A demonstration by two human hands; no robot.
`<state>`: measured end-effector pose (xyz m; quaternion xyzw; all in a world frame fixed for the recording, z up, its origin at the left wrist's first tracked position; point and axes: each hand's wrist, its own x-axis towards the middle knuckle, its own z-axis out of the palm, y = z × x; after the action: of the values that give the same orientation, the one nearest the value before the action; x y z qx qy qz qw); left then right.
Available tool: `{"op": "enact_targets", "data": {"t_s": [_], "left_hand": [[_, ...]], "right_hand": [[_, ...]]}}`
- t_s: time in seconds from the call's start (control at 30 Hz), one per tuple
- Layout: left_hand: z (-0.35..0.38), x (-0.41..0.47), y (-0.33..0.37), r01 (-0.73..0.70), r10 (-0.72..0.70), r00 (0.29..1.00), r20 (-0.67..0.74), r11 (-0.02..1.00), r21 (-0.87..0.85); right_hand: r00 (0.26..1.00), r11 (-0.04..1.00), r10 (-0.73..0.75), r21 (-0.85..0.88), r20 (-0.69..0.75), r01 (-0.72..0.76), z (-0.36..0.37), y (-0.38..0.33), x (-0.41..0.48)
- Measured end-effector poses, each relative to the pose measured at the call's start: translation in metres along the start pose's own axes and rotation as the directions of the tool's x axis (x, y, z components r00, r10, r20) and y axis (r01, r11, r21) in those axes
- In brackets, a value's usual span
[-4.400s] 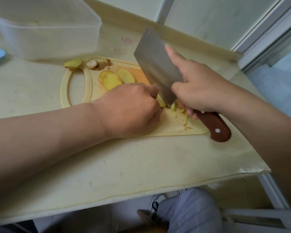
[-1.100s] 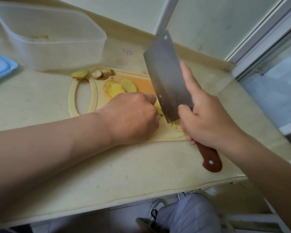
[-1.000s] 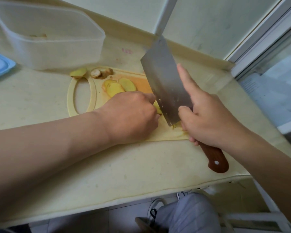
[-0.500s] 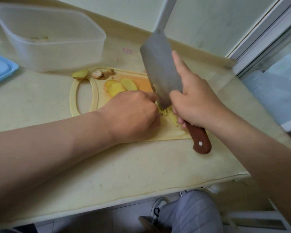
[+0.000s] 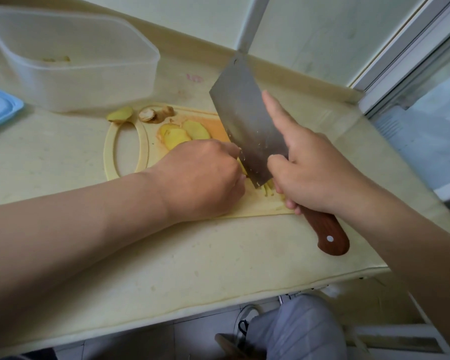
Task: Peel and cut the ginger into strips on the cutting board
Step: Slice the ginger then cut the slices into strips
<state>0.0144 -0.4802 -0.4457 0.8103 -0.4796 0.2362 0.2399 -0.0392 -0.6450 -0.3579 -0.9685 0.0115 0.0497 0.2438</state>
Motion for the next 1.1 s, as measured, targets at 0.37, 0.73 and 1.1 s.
{"op": "enact_targets", "data": {"t_s": [0.37,0.73,1.1], "left_hand": [[-0.010,0.006,0.003,0.021,-0.022,0.995,0.098,1.000,0.010],[-0.019,0.008,-0.014,-0.078,0.042,0.988,0.150,0.968,0.239],[-0.019,-0.009,-0.021,0.034,-0.077,0.972,0.224,0.982,0.187]], "right_hand": [[0.995,0.997,0.078,0.009,0.060,-0.079,0.000,-0.018,0.039],[0.995,0.997,0.082,0.008,0.058,-0.083,0.000,-0.019,0.034],[0.998,0.997,0.055,0.046,0.025,-0.056,0.001,-0.009,0.035]]}}
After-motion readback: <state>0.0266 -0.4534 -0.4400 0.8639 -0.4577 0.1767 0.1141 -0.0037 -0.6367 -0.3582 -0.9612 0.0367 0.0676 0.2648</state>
